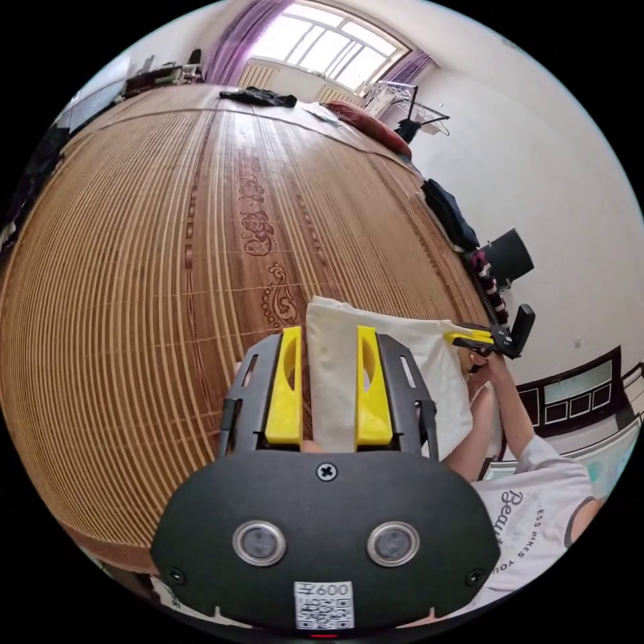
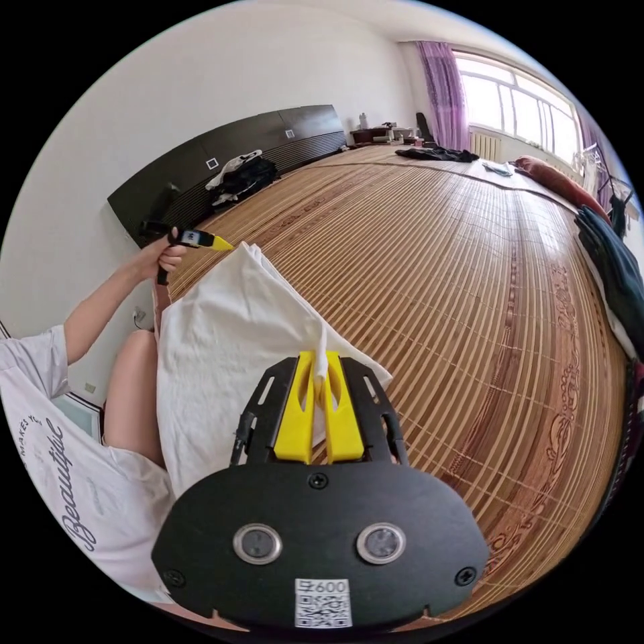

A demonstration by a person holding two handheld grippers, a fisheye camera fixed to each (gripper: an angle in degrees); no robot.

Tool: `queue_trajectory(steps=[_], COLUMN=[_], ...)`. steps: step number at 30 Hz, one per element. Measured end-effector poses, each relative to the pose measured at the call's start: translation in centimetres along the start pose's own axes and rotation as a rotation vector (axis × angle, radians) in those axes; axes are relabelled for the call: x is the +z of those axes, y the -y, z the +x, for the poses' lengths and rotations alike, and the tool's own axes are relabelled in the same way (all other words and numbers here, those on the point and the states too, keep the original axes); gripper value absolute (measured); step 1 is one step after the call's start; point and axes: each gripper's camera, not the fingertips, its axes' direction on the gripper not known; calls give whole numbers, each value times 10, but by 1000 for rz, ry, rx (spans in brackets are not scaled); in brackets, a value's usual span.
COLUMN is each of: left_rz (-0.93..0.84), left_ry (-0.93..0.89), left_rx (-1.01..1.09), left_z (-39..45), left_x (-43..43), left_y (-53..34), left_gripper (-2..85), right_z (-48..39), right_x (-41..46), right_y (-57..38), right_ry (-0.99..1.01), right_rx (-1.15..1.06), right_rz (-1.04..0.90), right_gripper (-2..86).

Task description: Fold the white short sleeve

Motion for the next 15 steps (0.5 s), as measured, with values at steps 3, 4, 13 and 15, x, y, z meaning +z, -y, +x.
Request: queue_trajectory(steps=[3, 4, 13, 15], left_rz=[4, -11, 32, 82], left_ry=[-94, -109, -151, -180], left_rx=[-3, -2, 122, 157], left_z=[-40, -46, -78, -77], left_x=[22, 26, 28, 21], left_y=[5, 6, -3, -6], left_gripper=[82, 78, 29, 28], right_z=[1, 0, -5, 1], right_x=[-6, -6, -28, -42], right_y=[-1, 0, -1, -4], right_ry=[-11, -26, -84, -58], right_rx=[-8, -22, -64, -42], right_rz=[15, 9, 45, 83], right_gripper=[-8, -8, -8, -8])
